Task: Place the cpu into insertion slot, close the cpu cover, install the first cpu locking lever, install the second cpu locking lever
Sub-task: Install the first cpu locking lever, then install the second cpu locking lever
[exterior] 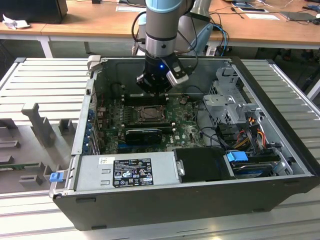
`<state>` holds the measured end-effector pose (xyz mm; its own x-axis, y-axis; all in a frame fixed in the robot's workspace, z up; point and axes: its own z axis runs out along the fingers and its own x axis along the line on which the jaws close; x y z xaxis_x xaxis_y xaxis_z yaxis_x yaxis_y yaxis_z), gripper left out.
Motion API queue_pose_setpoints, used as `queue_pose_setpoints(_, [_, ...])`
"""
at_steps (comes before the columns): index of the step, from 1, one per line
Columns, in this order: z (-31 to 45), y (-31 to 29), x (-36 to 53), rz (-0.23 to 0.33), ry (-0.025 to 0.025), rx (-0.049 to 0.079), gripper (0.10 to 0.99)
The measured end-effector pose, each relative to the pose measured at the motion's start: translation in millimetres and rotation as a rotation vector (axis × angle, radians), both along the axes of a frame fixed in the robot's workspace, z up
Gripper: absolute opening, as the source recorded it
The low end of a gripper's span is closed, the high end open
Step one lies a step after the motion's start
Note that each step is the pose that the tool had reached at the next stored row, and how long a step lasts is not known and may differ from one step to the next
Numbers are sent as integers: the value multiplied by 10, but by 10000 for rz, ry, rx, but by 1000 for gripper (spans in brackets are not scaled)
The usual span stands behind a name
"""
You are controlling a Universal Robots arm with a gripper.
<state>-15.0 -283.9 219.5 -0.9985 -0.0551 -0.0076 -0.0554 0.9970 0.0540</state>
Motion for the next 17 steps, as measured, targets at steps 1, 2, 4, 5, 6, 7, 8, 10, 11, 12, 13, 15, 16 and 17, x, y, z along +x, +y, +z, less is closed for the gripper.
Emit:
queue_pose_setpoints(1, [0, -4, 0, 0, 0, 0, 106])
queue_pose_setpoints(2, [0, -11, 0, 0, 0, 0, 106])
queue_pose_setpoints(4, [0, -27, 0, 0, 0, 0, 106])
queue_pose_setpoints(5, [0, -34, 1, 0, 0, 0, 106])
queue_pose_setpoints(6, [0, -38, 1, -1, 0, 0, 106])
queue_pose_setpoints(7, [0, -49, 1, 0, 0, 0, 106])
queue_pose_setpoints(8, [0, -59, 1, 0, 0, -1, 106])
queue_pose_setpoints(10, [0, -89, 1, -1, -1, 0, 106])
queue_pose_setpoints(11, [3, -96, 1, -2, 1, -2, 106])
queue_pose_setpoints(12, [20, -97, 1, -2, 0, -1, 106])
queue_pose_setpoints(13, [44, -97, 1, 0, -1, -1, 106])
queue_pose_setpoints(15, [141, -96, 1, -1, -1, 1, 106])
queue_pose_setpoints(16, [210, -97, 1, -1, 0, 0, 106])
queue_pose_setpoints(17, [264, -96, 1, -1, -1, 0, 106])
